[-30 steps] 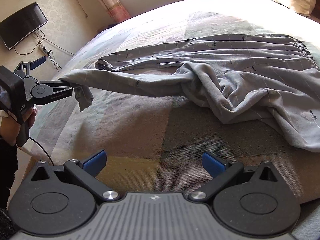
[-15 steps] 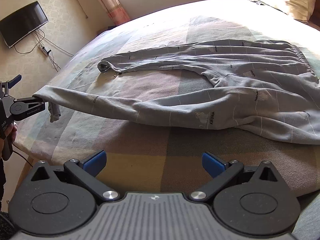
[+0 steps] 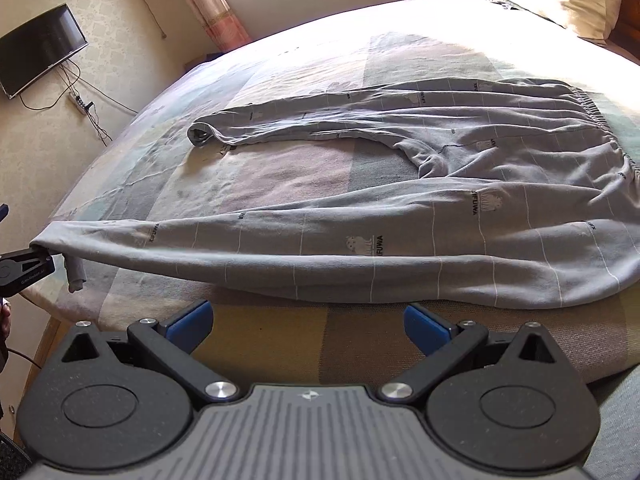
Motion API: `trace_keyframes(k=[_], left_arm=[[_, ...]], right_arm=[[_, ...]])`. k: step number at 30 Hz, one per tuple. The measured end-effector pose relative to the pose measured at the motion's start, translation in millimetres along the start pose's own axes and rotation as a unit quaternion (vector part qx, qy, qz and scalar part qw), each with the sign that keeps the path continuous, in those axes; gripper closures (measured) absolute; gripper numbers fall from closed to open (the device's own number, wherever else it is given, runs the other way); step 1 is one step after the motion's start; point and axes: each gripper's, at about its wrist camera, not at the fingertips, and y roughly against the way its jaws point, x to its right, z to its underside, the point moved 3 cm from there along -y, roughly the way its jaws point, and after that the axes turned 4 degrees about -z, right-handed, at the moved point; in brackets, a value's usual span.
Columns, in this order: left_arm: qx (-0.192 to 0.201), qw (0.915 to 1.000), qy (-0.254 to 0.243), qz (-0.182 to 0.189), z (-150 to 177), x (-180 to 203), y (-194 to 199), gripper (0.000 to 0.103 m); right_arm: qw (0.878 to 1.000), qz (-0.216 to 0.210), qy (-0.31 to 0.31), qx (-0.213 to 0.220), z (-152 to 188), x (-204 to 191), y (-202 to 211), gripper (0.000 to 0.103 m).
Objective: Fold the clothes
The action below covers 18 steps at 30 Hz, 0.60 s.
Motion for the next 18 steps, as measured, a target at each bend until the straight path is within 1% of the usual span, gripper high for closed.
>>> trace_keyframes(k=[2,4,7,9,12,15,18], left_arm=[[-0.005,1.0000,-0.004,0.001,5.4,-0.3,3.6,0.000],[-0.017,0.9997,-0.016,0.013,13.4,1.9,4.2,0.000],[-0.055,0.9961,-0.049,0.049,28.3,14.4,-9.0,0.000],[-0.070,0.9934,-0.065,0.063,36.0,23.3,-16.8,0.000],[-0.082,0.9909,-0.080,0.071,41.1,32.8,-24.6,0.000],[-0.086,0.9892,-0.089,0.079,41.4,38.4,-30.6,0.000],[-0.085,0.9898,-0.091,0.068,38.9,38.2,-37.8,0.000]], right_arm=[[1.000,0.003,0.000,0.001,0.0,1.1,1.3,0.000],[1.000,0.005,-0.003,0.003,-0.2,3.7,2.5,0.000],[1.000,0.006,-0.014,0.006,-1.0,10.5,3.7,0.000],[1.000,0.006,-0.026,0.008,-1.6,15.8,4.6,0.000],[0.999,0.008,-0.042,0.017,-1.9,25.5,10.7,0.000],[0.997,0.017,-0.072,0.033,-3.3,45.4,22.0,0.000],[0.992,0.026,-0.114,0.053,-5.7,71.6,33.8,0.000]])
